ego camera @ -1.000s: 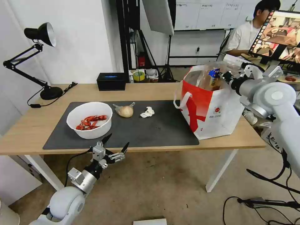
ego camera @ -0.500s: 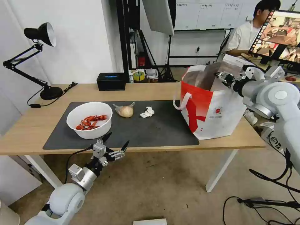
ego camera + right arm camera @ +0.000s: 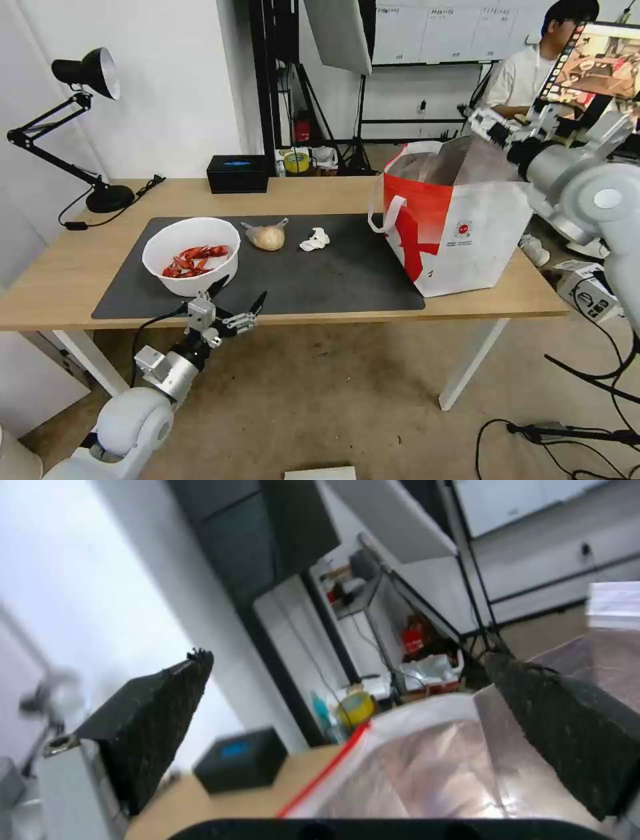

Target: Pick up the trash from the table and place it into the takeout bag.

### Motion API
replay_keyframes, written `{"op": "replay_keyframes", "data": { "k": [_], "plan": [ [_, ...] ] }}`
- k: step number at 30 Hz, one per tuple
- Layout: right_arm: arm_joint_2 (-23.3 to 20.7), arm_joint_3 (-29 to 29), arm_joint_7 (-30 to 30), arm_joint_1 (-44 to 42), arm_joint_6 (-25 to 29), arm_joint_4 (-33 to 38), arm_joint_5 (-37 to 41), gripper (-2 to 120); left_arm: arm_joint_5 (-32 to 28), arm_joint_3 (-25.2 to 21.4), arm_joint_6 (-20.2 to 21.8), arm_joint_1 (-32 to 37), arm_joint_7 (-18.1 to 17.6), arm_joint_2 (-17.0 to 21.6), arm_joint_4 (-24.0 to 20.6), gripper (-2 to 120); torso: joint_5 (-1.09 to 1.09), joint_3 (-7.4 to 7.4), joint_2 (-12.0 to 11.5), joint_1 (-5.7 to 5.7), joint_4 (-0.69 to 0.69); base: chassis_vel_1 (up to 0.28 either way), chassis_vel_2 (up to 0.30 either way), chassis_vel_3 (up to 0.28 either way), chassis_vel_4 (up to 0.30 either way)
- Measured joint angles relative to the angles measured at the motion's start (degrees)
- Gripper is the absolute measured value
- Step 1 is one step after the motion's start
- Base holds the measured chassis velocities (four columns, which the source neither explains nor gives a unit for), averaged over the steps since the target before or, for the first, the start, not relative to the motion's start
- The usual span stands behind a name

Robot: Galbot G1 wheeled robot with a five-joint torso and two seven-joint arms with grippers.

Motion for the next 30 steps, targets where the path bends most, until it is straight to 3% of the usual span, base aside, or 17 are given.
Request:
{"op": "replay_keyframes", "data": {
  "k": [3,4,7,9,18,26,30],
  "plan": [
    [-3.7,3.8,-7.0,-9.6,-0.2,6.5,-5.4,100,-0.1,-1.8,0.1,0.9,0.0,-0.3,0.0,100,0.01,0.0,0.0,0.0,-0.01,0.0,0.0,0.0,0.0],
    [-3.7,3.8,-7.0,-9.6,-0.2,6.5,-5.4,100,-0.1,-1.8,0.1,0.9,0.0,-0.3,0.0,100,0.01,0.0,0.0,0.0,-0.01,0.0,0.0,0.0,0.0],
    [-4.9,8.4,-13.6,-19.7,3.3,11.0,-16.5,100,-0.1,-2.8,-0.3,1.6,-0.1,-0.4,0.3,100,0.05,0.0,0.0,0.0,-0.02,0.0,0.0,0.0,0.0],
    [-4.8,10.0,-15.0,-22.5,4.6,12.7,-19.8,100,-0.1,-3.1,-0.6,1.6,-0.1,-0.3,0.8,100,0.01,-0.01,0.0,0.0,-0.02,0.0,0.0,0.0,0.0],
    [2.2,14.4,-16.1,-39.6,9.5,19.9,-31.4,100,-0.7,-6.4,-1.0,3.1,-0.2,-0.3,1.4,100,0.02,0.0,0.0,0.0,-0.01,0.0,0.0,0.0,0.0],
    [7.4,14.8,-18.5,-50.4,17.1,17.0,-45.3,100,-0.6,-8.3,-1.0,6.2,0.1,-1.9,1.5,100,0.03,0.0,0.0,0.0,-0.01,0.0,0.0,0.0,0.0],
    [10.6,14.6,-19.2,-54.7,19.5,15.2,-48.6,100,0.1,-9.2,-1.0,7.7,0.3,-2.8,2.0,100,0.02,0.0,0.0,-0.01,-0.01,0.0,0.0,0.0,0.0]
  ]
}}
